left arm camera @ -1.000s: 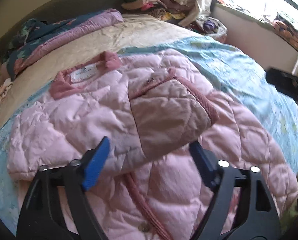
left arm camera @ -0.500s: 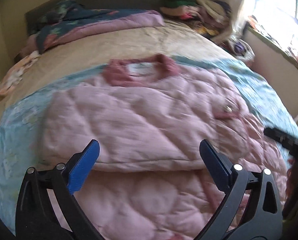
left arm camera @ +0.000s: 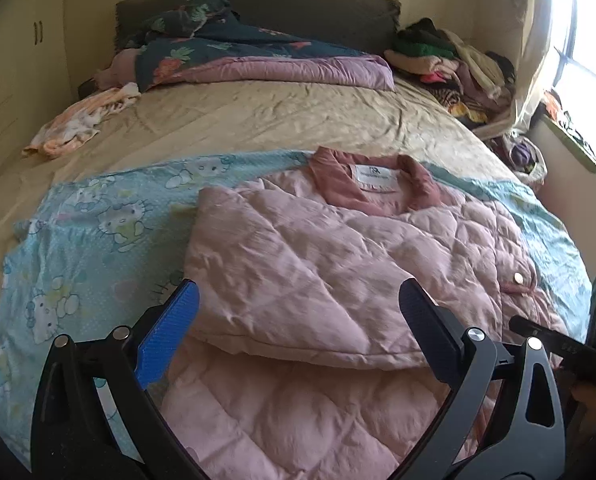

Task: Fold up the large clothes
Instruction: 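Move the right tool to the ribbed cuff of the folded sleeve, then grasp the ribbed cuff with the right tool and straighten the sleeve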

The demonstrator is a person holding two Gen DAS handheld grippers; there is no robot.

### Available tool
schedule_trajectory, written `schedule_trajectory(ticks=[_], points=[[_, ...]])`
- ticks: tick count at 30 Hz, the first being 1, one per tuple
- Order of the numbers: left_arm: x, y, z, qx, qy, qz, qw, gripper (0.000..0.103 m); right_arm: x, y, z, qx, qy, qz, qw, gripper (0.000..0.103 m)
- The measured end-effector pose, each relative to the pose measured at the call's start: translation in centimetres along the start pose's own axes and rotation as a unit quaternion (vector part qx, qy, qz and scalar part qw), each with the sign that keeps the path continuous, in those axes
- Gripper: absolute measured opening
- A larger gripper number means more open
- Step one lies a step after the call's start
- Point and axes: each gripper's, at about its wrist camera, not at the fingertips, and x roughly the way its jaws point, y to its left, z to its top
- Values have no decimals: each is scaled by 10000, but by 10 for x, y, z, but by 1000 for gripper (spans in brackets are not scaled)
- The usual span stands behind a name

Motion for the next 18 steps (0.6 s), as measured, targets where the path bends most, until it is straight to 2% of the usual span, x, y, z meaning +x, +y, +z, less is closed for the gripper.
schedule_trajectory(ticks=[3, 4, 6, 7, 10, 12, 18], points=[[3, 6, 3, -53, -13, 15, 10000, 93, 2, 0, 0, -48, -65, -43, 10000, 80], [4, 7, 3, -75, -23, 19, 10000, 93, 2, 0, 1, -51, -89, 22, 9999, 72], [5, 11, 5, -142, -33, 13, 9999, 93, 1, 2, 2, -87, -131, 108, 9998, 61], [5, 13, 6, -191, -38, -13, 9998, 93, -1, 5, 2, -205, -193, 105, 9995, 43], [6, 17, 9, -268, -41, -4, 9996, 93, -10, 22, 11, -776, -364, 66, 9963, 19], [7, 19, 12, -273, -40, 59, 9996, 93, -24, 37, 25, -1143, -552, 78, 9919, 16], [12, 22, 27, -457, -107, 62, 9989, 93, -83, 80, 89, -2206, -1480, 199, 9639, 10]])
